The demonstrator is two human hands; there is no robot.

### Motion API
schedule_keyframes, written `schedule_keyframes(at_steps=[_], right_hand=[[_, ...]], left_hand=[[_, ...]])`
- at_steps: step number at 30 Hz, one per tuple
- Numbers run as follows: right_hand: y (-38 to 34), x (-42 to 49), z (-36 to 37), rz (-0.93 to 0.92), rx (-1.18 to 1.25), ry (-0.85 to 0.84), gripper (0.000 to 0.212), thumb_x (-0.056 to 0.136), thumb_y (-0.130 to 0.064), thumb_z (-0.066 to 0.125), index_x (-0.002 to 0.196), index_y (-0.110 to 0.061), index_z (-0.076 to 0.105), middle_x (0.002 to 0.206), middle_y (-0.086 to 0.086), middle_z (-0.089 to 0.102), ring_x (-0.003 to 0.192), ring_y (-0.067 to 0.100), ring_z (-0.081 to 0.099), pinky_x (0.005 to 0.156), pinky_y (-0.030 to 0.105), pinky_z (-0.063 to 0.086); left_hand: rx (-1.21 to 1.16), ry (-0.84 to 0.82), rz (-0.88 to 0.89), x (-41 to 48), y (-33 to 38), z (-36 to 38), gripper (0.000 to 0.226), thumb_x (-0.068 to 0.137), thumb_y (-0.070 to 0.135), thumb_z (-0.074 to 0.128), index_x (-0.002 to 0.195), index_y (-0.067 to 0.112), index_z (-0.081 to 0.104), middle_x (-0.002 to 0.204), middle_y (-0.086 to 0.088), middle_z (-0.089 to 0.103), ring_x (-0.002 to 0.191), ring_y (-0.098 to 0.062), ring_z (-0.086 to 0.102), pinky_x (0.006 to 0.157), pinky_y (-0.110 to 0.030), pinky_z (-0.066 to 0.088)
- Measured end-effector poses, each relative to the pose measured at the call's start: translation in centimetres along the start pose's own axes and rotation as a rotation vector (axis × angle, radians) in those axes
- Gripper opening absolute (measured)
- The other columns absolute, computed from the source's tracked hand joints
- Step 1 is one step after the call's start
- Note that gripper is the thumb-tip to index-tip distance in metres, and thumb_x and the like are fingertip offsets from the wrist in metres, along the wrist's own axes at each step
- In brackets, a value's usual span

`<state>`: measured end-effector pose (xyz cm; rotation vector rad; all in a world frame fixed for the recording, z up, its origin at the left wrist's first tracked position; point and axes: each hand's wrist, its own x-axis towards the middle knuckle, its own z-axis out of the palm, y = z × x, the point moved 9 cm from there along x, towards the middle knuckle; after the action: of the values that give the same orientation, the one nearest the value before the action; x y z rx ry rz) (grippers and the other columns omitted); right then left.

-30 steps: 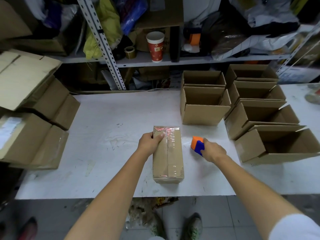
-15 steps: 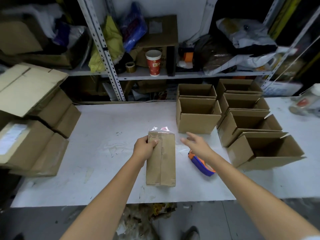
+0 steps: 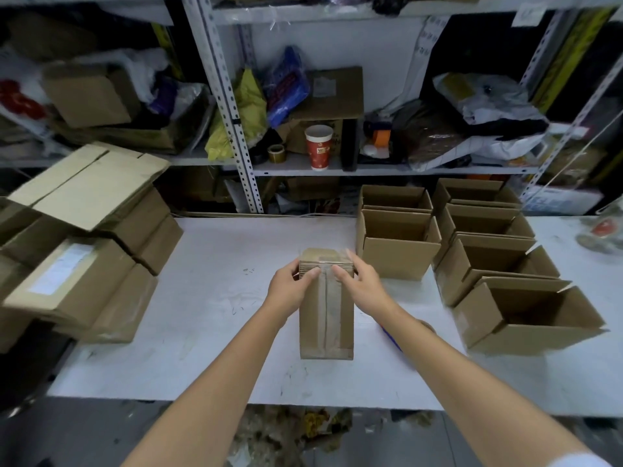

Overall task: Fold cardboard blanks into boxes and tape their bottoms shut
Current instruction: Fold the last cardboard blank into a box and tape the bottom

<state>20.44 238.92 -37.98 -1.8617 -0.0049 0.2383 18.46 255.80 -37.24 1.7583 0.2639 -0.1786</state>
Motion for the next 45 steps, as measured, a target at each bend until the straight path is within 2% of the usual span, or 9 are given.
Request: schedule_keyframes(at_steps=[7, 10, 15, 23, 29, 32, 34, 41, 45], right_hand=[[1.4, -0.8, -0.7, 0.159, 0.108, -0.044, 0.074, 0.093, -0.066, 0.048, 0.154, -0.026, 0.035, 0.154, -0.006, 0.043, 0.139, 0.017, 0.043, 0.111, 0.045, 0.042], [1.4, -1.0, -0.5, 0.171, 0.158, -0.072, 0.044, 0.101, -0.05, 0.046, 0.138, -0.029, 0.053, 0.131, -0.003, 0.064, 0.121, 0.017, 0.059, 0.106, 0.045, 0.048], [0.6, -1.6, -0.7, 0.13, 0.209, -0.043, 0.023, 0.104, -0.035, 0.049, 0.126, -0.033, 0.054, 0.123, -0.011, 0.064, 0.119, 0.012, 0.058, 0.108, 0.038, 0.045], [0.6, -1.9, -0.7, 0.095, 0.241, -0.004, 0.035, 0.103, -0.025, 0.05, 0.137, -0.027, 0.054, 0.127, -0.009, 0.065, 0.12, 0.014, 0.059, 0.107, 0.042, 0.047], [1.6, -1.7, -2.1, 0.189, 0.342, 0.021, 0.025, 0.102, -0.021, 0.052, 0.125, -0.028, 0.061, 0.124, -0.003, 0.068, 0.117, 0.02, 0.063, 0.108, 0.044, 0.046], [1.0, -2.0, -1.8, 0.144, 0.308, 0.002, 0.026, 0.1, -0.017, 0.054, 0.121, -0.029, 0.063, 0.121, -0.002, 0.07, 0.115, 0.021, 0.064, 0.106, 0.044, 0.048], [0.4, -2.1, -1.2, 0.118, 0.28, -0.01, 0.026, 0.101, -0.017, 0.054, 0.121, -0.031, 0.061, 0.121, -0.004, 0.069, 0.115, 0.018, 0.063, 0.105, 0.041, 0.049], [0.1, -2.7, -0.1, 0.139, 0.217, -0.067, 0.031, 0.103, -0.025, 0.052, 0.133, -0.024, 0.057, 0.126, -0.008, 0.065, 0.12, 0.013, 0.058, 0.104, 0.033, 0.046], [0.3, -3.3, -0.6, 0.185, 0.285, -0.058, 0.022, 0.106, -0.022, 0.047, 0.123, -0.029, 0.059, 0.113, -0.017, 0.067, 0.104, 0.0, 0.064, 0.076, 0.013, 0.051]], left_hand=[[0.06, 0.023, 0.021, -1.0, -0.1, 0.2, 0.038, 0.097, 0.033, 0.062, 0.134, 0.027, 0.06, 0.122, 0.004, 0.068, 0.112, -0.015, 0.061, 0.095, -0.036, 0.054], [0.107, -0.005, 0.065, -1.6, 0.5, 1.2, 0.05, 0.097, 0.03, 0.063, 0.145, 0.029, 0.05, 0.133, 0.007, 0.062, 0.123, -0.013, 0.055, 0.103, -0.041, 0.05], [0.06, -0.045, 0.042, -1.9, 1.4, 1.9, 0.048, 0.096, 0.042, 0.061, 0.142, 0.031, 0.052, 0.13, 0.008, 0.063, 0.12, -0.014, 0.056, 0.096, -0.032, 0.05], [-0.038, 0.022, -0.064, -1.6, 0.8, 1.7, 0.037, 0.099, 0.029, 0.058, 0.135, 0.027, 0.058, 0.12, 0.0, 0.067, 0.112, -0.023, 0.061, 0.079, -0.03, 0.049], [-0.123, -0.068, -0.131, -1.8, 0.6, 2.0, 0.043, 0.1, 0.051, 0.049, 0.134, 0.027, 0.061, 0.126, 0.009, 0.066, 0.119, -0.01, 0.056, 0.096, -0.028, 0.046], [-0.112, -0.041, -0.122, -1.5, 0.1, 1.6, 0.042, 0.103, 0.039, 0.049, 0.144, 0.028, 0.052, 0.134, 0.006, 0.062, 0.121, -0.015, 0.057, 0.101, -0.032, 0.048], [-0.084, -0.004, -0.105, -1.4, 0.1, 1.5, 0.04, 0.102, 0.032, 0.052, 0.141, 0.028, 0.054, 0.13, 0.004, 0.064, 0.119, -0.02, 0.058, 0.101, -0.038, 0.05], [-0.006, 0.037, -0.071, -1.4, 0.4, 1.4, 0.042, 0.096, 0.033, 0.062, 0.136, 0.024, 0.057, 0.123, 0.0, 0.066, 0.111, -0.021, 0.06, 0.082, -0.028, 0.05], [-0.012, 0.055, -0.078, -1.4, 0.4, 0.9, 0.034, 0.099, 0.026, 0.058, 0.133, 0.026, 0.058, 0.115, 0.004, 0.066, 0.1, -0.012, 0.06, 0.072, -0.024, 0.047]])
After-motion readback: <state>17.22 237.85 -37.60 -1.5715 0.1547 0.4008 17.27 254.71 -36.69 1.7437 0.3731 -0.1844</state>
